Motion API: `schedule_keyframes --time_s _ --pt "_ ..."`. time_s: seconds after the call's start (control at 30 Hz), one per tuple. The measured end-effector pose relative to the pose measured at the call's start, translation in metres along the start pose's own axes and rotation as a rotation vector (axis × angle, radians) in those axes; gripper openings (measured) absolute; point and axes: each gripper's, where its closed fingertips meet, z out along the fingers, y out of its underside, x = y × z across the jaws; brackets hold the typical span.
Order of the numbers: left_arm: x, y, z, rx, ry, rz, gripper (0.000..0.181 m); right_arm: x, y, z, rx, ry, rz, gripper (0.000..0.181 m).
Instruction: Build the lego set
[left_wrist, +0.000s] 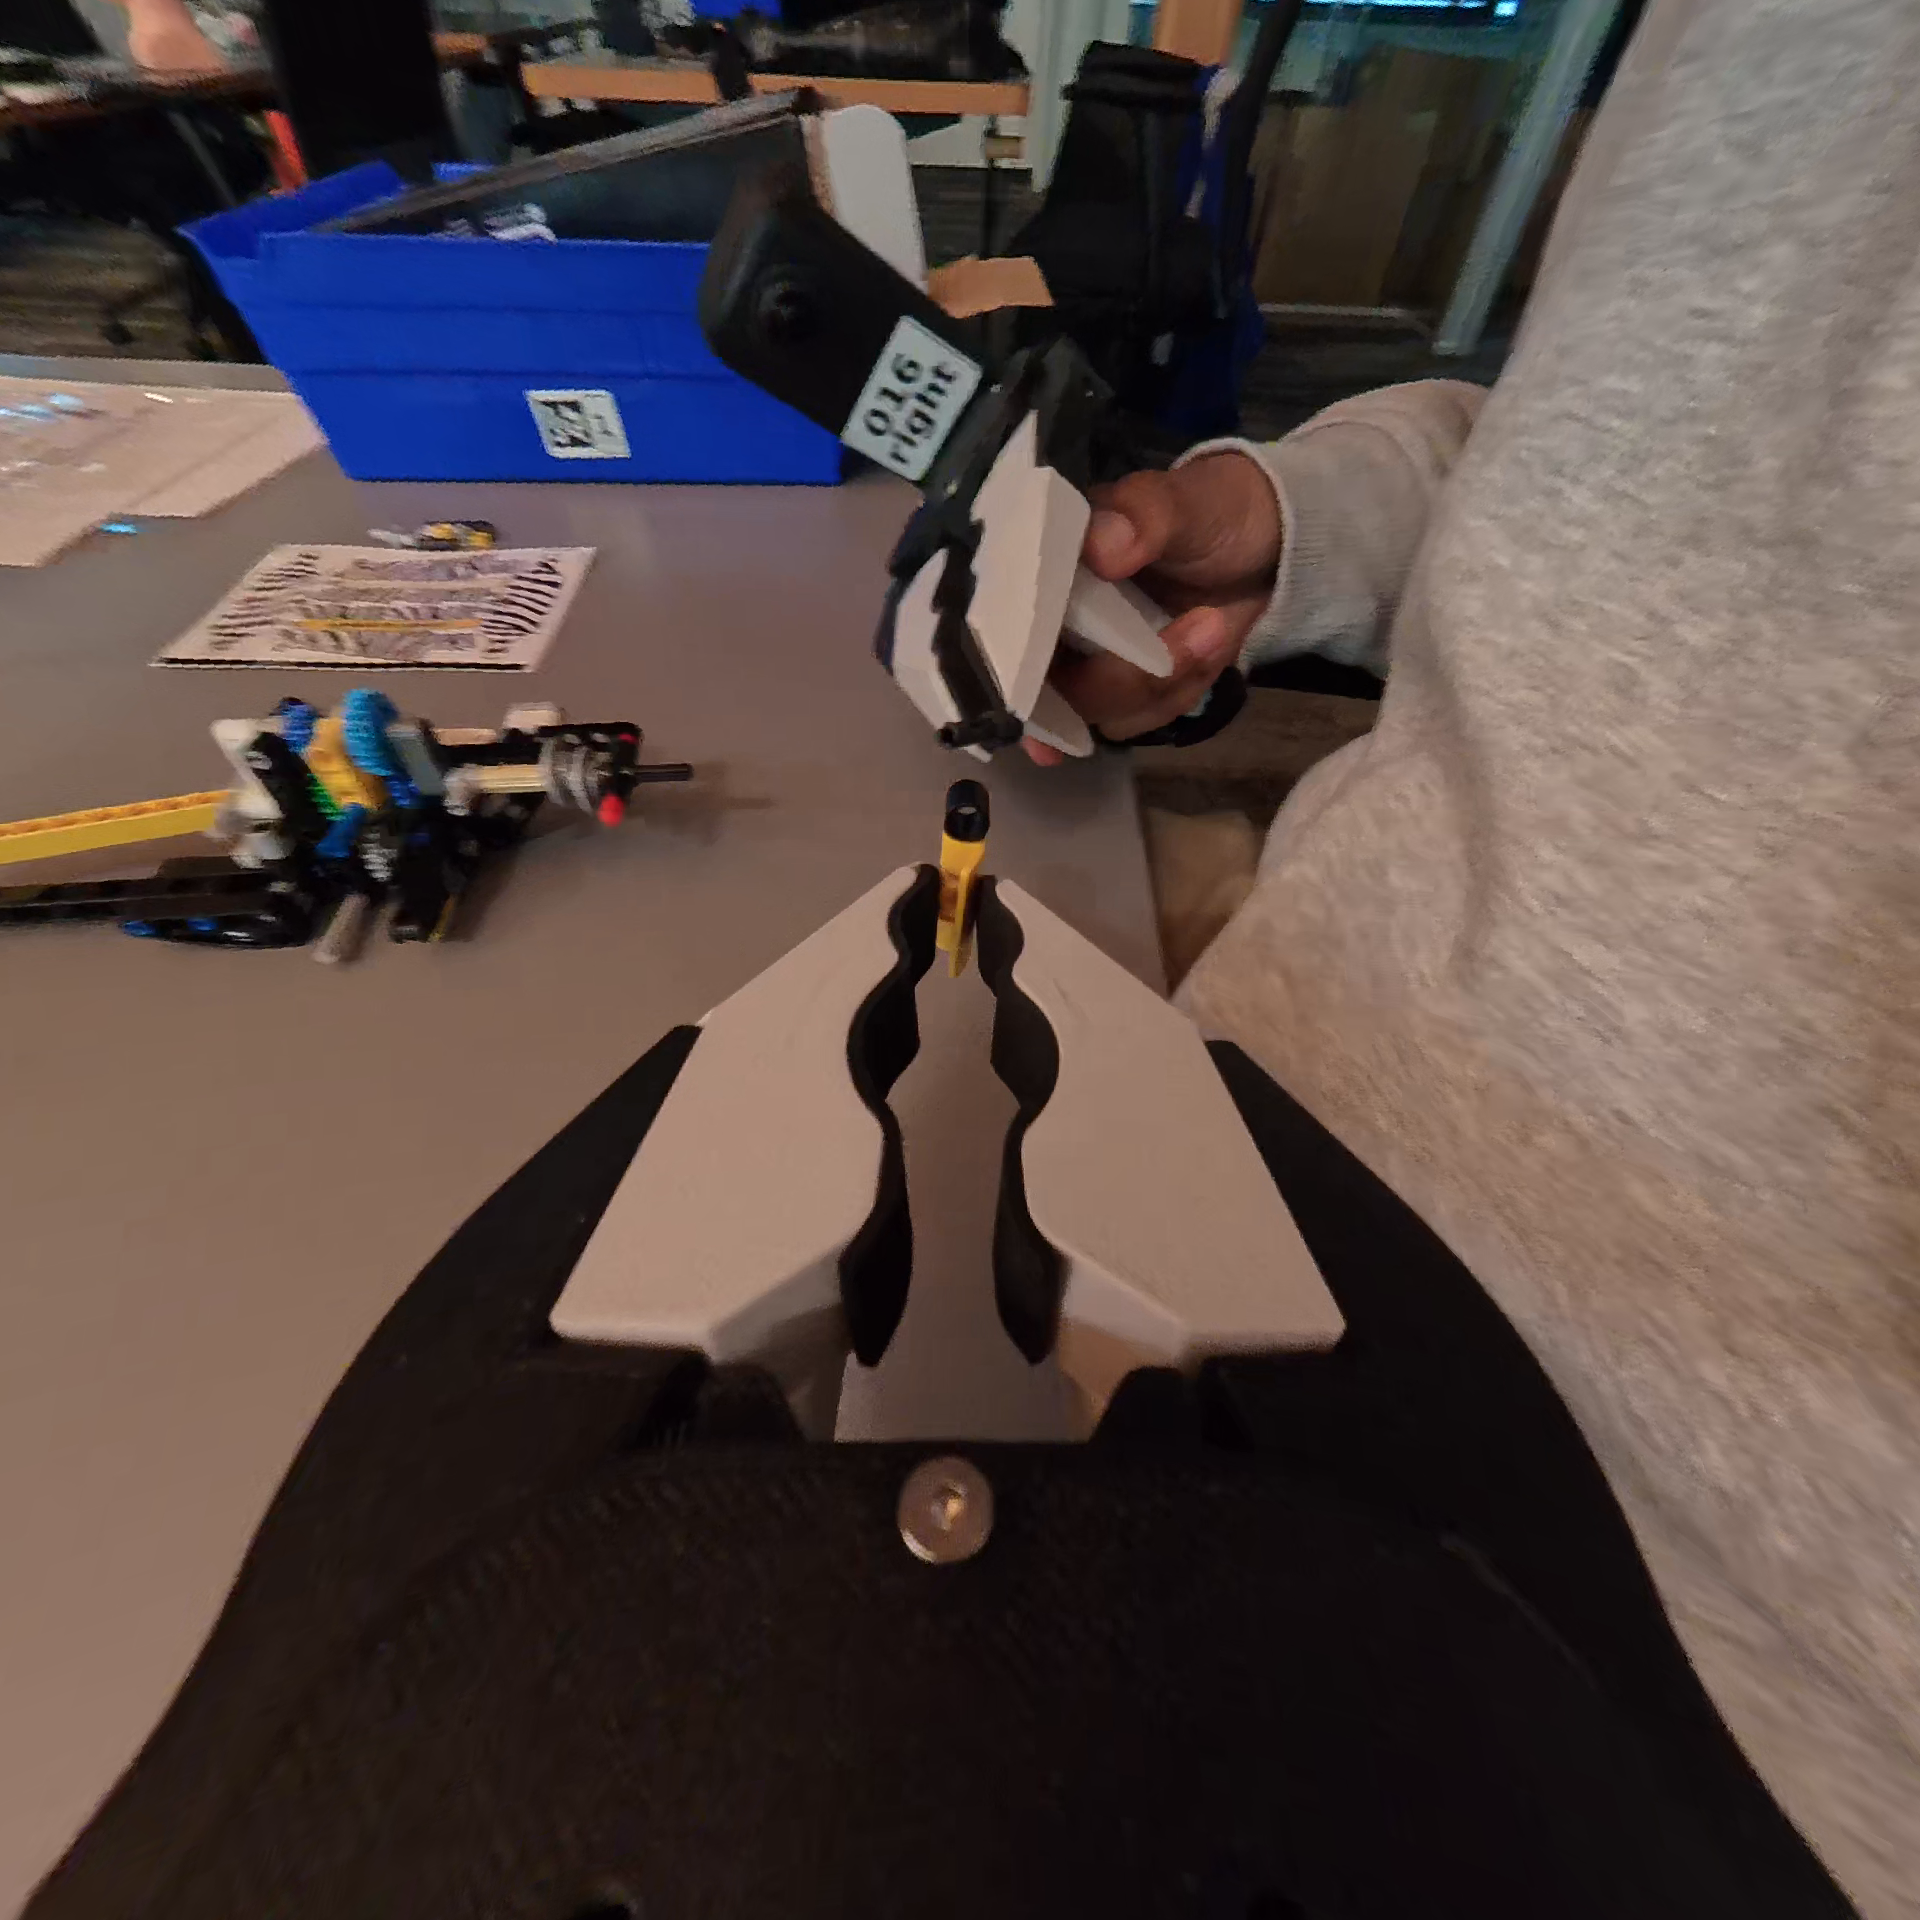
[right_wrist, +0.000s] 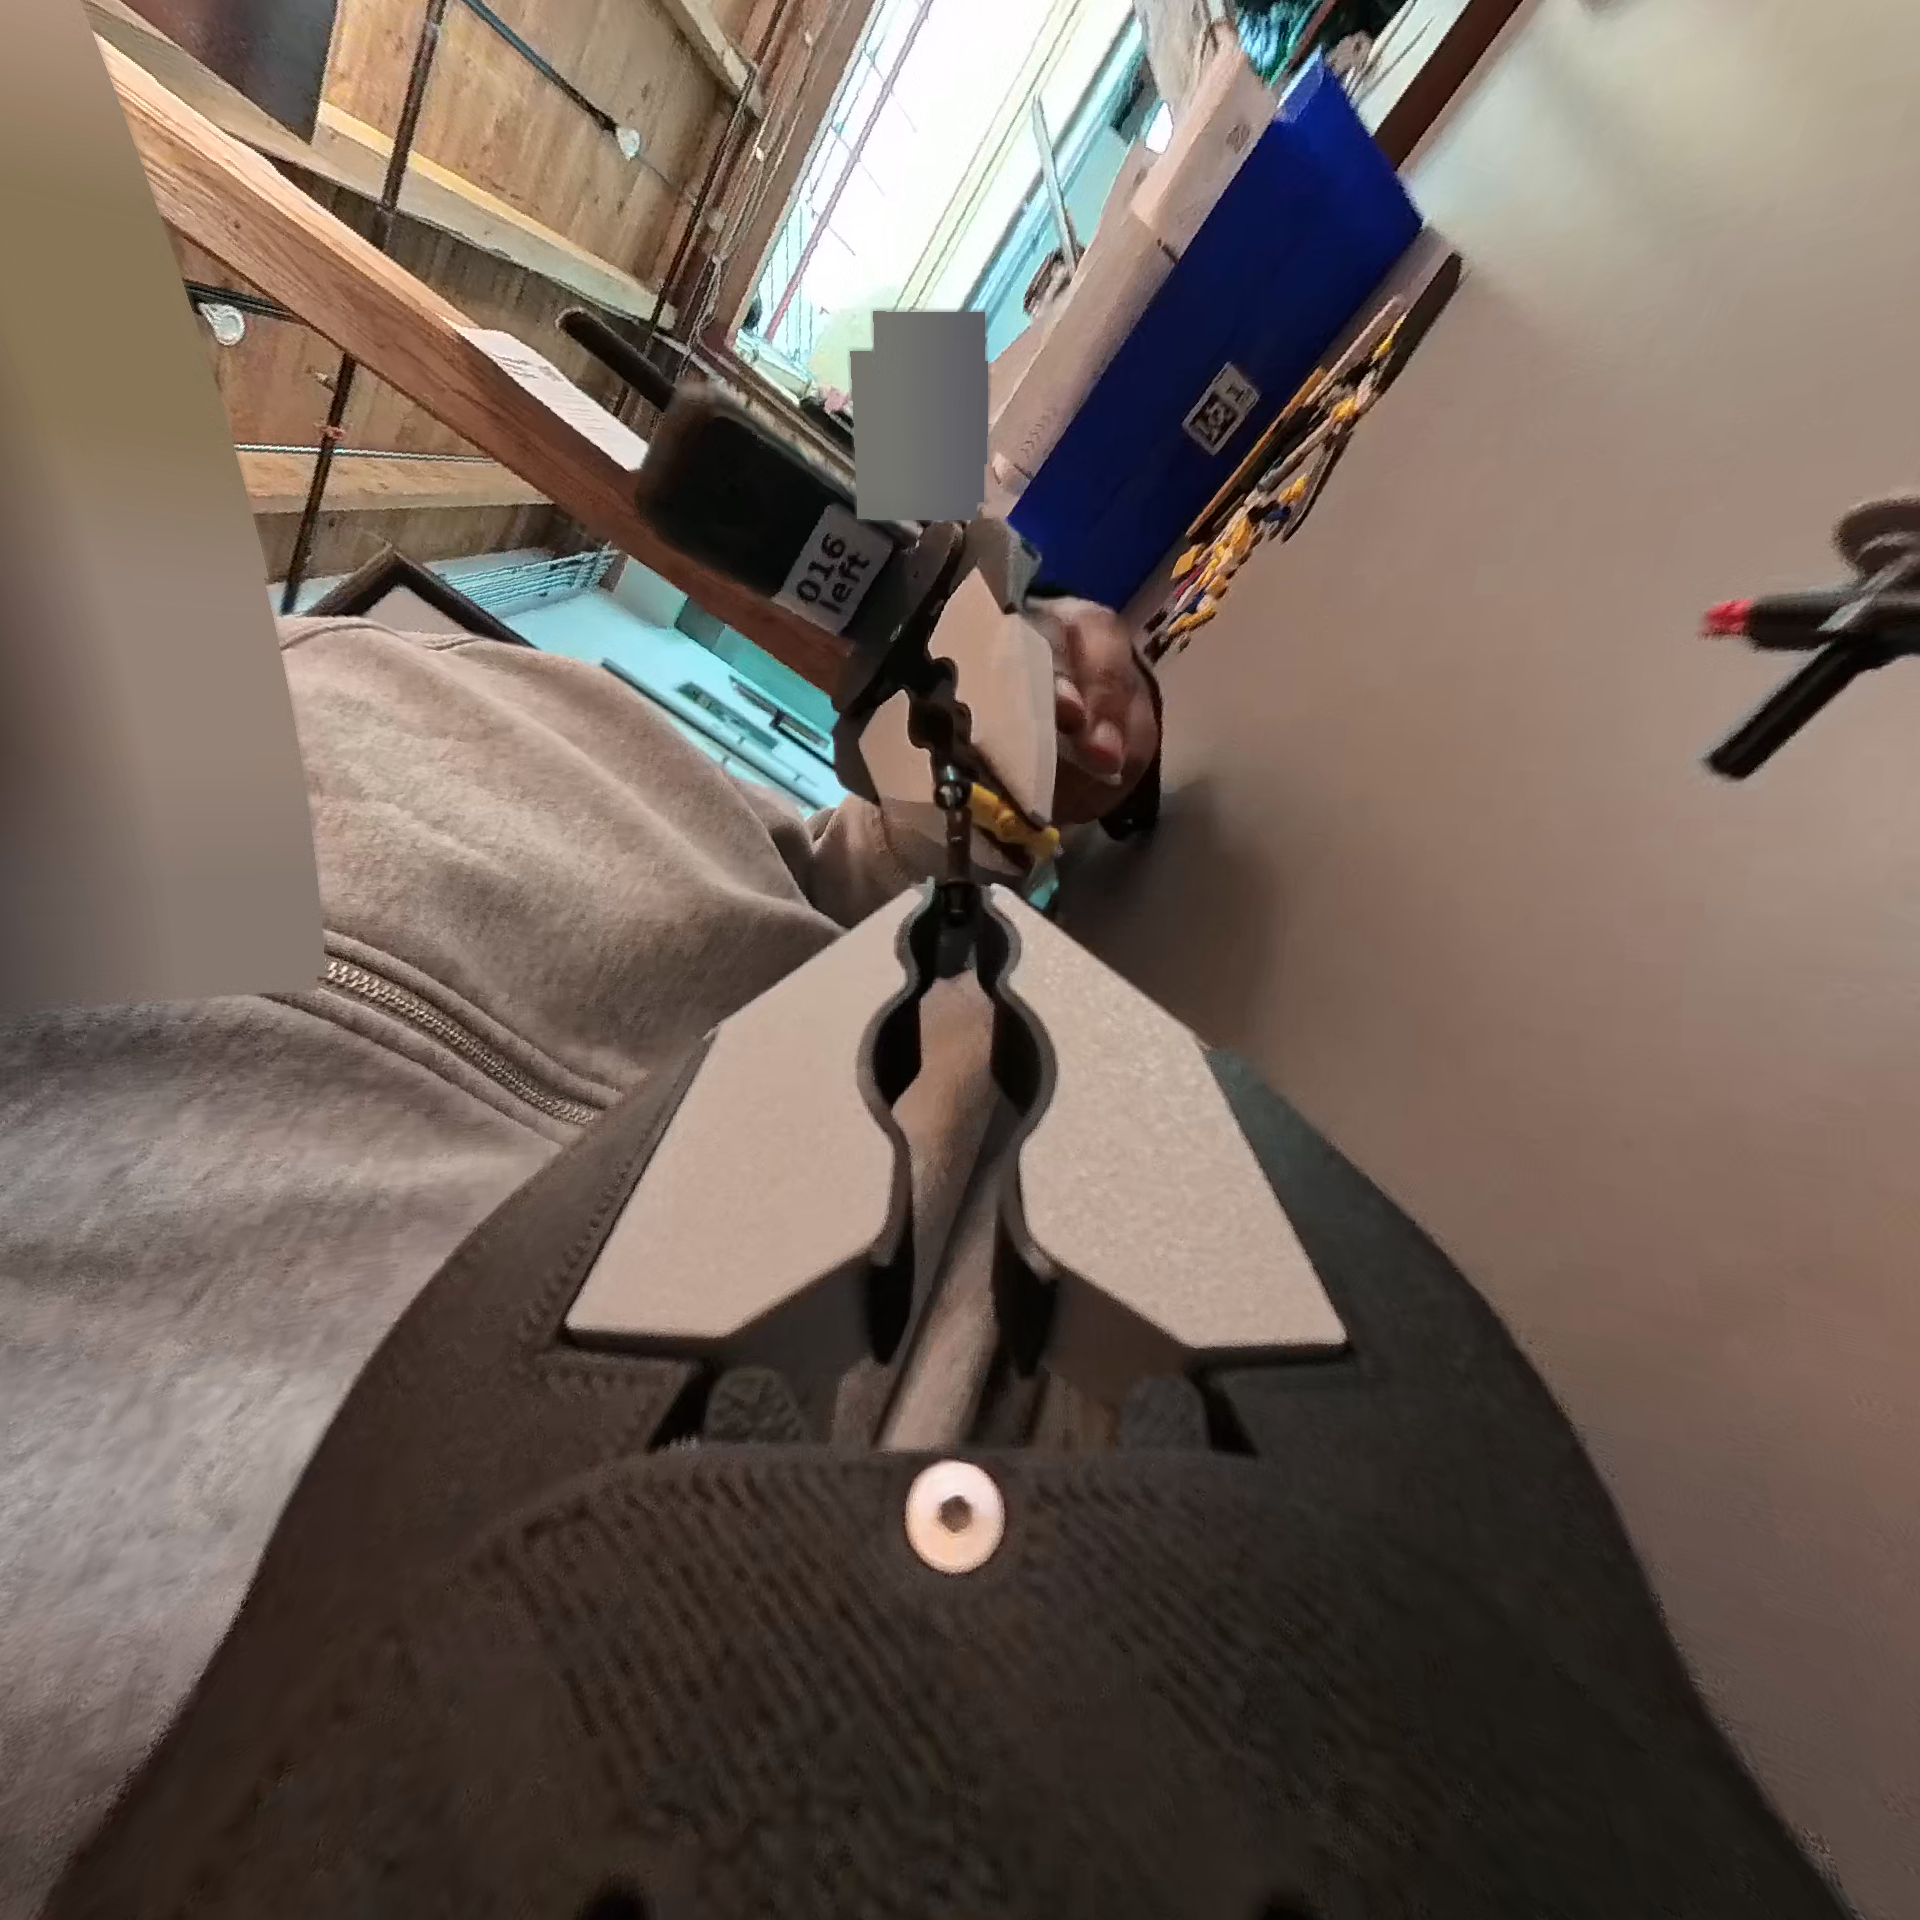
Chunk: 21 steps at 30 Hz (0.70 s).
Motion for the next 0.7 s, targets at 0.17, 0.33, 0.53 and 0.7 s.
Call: schedule_keyframes --time_s 0.17,0.33,0.53,0.7 --pt "0.011 0.005 0.004 -0.037 0.055 0.019 0.005 0.000 0.019 0.012 -0.096 0.008 0.051 0.005" --pt "0.018 0.008 0.005 -0.060 0.108 0.003 0.005 -0.006 0.022 0.012 -0.113 -0.074 0.142 0.005" --pt "0.026 0.013 0.007 -0.098 0.150 0.028 0.005 -0.009 0.031 0.013 -0.171 -0.100 0.193 0.005" --pt "0.036 0.022 0.010 -0.187 0.205 0.140 0.005 -0.009 0.042 0.012 -0.260 -0.109 0.239 0.005"
